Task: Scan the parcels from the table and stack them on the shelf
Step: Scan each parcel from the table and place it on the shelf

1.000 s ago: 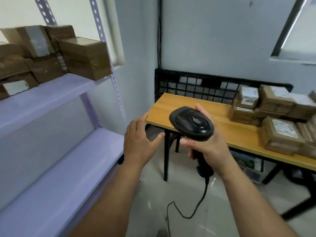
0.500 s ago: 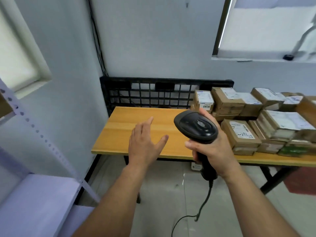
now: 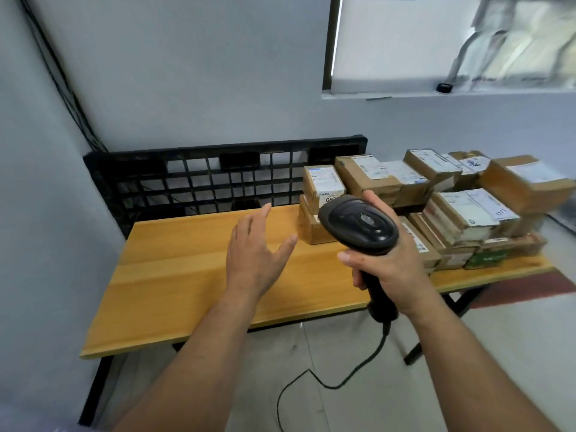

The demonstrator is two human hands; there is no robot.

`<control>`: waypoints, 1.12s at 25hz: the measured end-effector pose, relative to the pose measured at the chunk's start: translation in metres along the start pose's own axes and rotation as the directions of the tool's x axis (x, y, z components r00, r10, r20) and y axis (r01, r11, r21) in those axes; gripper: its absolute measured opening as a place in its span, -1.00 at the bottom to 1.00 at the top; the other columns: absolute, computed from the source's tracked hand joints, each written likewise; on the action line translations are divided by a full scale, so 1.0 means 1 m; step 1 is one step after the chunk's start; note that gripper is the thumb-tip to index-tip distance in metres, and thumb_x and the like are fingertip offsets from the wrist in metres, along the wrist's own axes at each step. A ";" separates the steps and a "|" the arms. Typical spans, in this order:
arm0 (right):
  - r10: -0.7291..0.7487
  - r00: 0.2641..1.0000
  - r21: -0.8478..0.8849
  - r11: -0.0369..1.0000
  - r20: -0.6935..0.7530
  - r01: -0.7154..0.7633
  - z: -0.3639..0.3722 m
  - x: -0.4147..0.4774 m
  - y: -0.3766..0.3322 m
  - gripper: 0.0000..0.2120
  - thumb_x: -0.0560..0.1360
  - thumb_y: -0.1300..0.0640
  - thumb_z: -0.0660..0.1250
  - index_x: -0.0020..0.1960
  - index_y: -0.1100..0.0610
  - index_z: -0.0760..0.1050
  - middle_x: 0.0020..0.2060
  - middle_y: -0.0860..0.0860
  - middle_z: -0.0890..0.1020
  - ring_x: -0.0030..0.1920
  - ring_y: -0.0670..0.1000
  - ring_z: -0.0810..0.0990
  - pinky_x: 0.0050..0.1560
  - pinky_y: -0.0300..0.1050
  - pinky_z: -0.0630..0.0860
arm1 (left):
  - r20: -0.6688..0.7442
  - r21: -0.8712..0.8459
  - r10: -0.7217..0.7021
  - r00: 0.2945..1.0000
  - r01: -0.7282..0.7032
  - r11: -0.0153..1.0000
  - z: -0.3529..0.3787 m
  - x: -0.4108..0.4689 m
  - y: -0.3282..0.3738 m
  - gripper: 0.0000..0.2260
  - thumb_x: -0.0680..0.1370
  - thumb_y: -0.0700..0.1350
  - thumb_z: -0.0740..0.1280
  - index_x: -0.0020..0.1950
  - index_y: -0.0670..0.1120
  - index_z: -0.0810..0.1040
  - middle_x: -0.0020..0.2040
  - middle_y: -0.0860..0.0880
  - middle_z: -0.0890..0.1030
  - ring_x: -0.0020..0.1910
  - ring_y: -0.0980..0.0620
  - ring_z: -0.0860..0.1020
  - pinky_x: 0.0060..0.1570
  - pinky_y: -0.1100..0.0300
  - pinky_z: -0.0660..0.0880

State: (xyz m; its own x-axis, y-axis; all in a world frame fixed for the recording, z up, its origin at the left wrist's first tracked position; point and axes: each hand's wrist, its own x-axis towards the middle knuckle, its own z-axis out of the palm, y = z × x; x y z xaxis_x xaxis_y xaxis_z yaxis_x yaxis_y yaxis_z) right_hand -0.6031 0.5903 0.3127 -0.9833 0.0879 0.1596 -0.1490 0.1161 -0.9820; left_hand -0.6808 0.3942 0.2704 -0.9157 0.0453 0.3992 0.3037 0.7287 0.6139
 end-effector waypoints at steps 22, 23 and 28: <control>0.190 0.979 -0.102 0.978 0.079 -0.182 -0.093 0.252 0.101 -0.01 0.36 0.31 0.53 0.56 -0.17 0.07 0.05 0.07 0.63 -0.45 0.09 0.57 -0.41 -0.05 0.58 | 0.351 -0.029 -0.371 0.860 0.406 0.913 0.193 0.223 0.003 -0.40 0.61 0.19 0.15 0.58 0.01 0.05 0.54 -0.08 0.16 0.44 -0.07 0.30 0.36 -0.08 0.35; 0.209 0.973 -0.103 0.975 0.099 -0.199 -0.092 0.255 0.105 -0.02 0.36 0.31 0.54 0.55 -0.19 0.07 0.07 0.06 0.63 -0.44 0.08 0.58 -0.40 -0.04 0.59 | 0.371 -0.009 -0.402 0.837 0.436 0.900 0.199 0.225 0.001 -0.38 0.61 0.17 0.17 0.58 0.00 0.04 0.55 -0.09 0.15 0.44 -0.08 0.30 0.35 -0.06 0.35; 0.276 0.948 -0.120 0.958 0.157 -0.259 -0.086 0.263 0.117 -0.01 0.37 0.29 0.54 0.53 -0.26 0.07 0.11 -0.03 0.59 -0.41 0.07 0.60 -0.35 -0.03 0.61 | 0.526 -0.246 -0.442 0.726 0.628 0.739 0.203 0.211 -0.007 -0.28 0.57 0.07 0.32 0.59 0.06 -0.05 0.53 -0.09 0.22 0.42 -0.10 0.34 0.27 0.04 0.38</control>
State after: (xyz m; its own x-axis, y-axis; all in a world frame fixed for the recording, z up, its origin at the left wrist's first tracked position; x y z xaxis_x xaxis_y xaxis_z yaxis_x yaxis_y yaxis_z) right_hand -0.8703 0.7121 0.2483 -0.9900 -0.0402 -0.1354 0.1243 0.2069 -0.9704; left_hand -0.9295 0.5372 0.2122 -0.9379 0.0701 -0.3397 -0.2858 0.3988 0.8714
